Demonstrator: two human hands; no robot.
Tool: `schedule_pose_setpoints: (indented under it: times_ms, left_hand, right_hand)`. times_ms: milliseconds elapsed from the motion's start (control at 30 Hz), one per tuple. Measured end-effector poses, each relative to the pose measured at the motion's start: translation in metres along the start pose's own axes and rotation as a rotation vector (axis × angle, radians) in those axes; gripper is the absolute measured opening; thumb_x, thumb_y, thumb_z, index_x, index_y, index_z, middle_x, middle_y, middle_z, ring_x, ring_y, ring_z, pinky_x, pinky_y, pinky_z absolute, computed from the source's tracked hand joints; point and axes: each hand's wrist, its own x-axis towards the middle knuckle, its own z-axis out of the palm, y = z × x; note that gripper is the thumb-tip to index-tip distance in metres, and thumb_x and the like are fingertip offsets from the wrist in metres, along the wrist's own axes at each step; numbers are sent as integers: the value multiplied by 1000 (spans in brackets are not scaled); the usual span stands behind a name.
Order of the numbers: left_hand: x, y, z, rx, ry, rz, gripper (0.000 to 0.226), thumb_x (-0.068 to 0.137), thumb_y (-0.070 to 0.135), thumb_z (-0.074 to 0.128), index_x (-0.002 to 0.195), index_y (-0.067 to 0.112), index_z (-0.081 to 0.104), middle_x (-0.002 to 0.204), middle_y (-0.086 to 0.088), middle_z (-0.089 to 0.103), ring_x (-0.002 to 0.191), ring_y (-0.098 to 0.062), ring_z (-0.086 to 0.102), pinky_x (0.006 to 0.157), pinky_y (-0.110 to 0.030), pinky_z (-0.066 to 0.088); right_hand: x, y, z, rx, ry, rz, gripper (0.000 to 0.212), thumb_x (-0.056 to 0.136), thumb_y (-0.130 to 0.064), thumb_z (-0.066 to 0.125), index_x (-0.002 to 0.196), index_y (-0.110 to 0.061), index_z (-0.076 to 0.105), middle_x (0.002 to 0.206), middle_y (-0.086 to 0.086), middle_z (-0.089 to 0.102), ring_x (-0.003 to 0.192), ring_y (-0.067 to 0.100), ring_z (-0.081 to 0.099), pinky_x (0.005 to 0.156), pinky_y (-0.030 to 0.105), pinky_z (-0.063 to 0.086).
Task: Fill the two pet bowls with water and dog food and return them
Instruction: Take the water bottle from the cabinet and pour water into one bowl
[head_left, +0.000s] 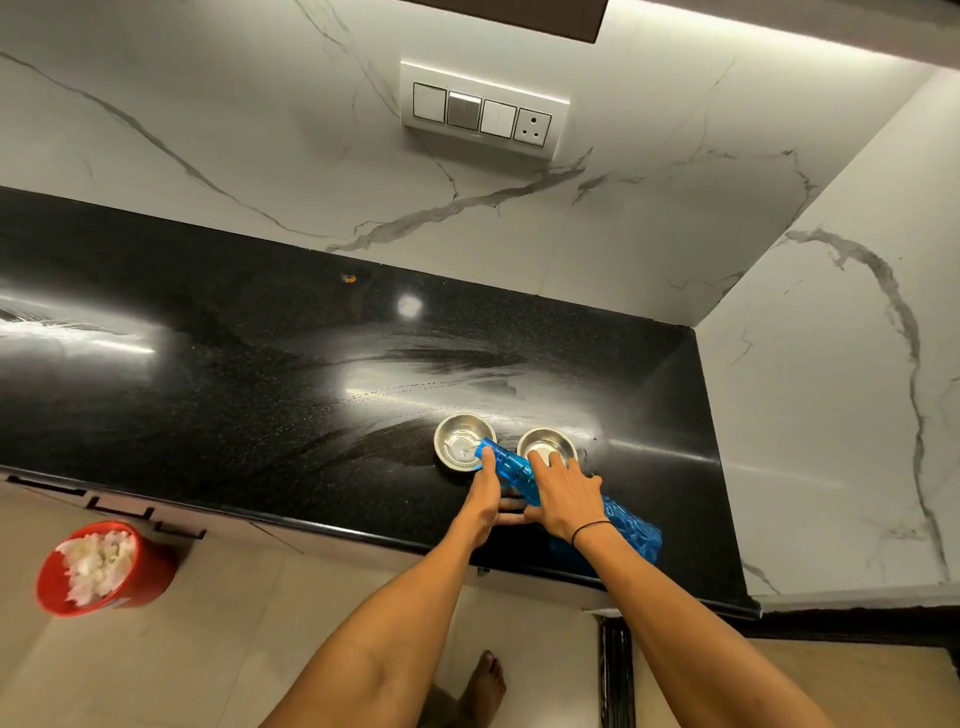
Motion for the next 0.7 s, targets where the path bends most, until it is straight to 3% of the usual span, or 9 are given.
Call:
schedule_pose_setpoints:
  times_ms: [467, 700]
  left_hand:
    - [-2, 4, 3, -10, -19, 3, 81, 104, 72, 15, 155, 18, 45, 140, -25, 65, 101, -30, 75, 70, -40, 66]
    - [-4, 5, 5, -4, -30, 0, 81, 104, 72, 15, 156, 18, 45, 140, -24, 65, 107, -34, 75, 68, -39, 66]
  right_hand:
    - [-3, 1, -4, -3, 18, 6, 73, 82, -45, 75, 140, -29, 32, 141, 5, 49, 129, 34, 49, 100, 68, 45]
    - [-5, 2, -5, -21, 26, 16, 72, 82, -47, 75, 138, -29, 33, 142, 6, 49, 129, 34, 49, 97, 65, 48]
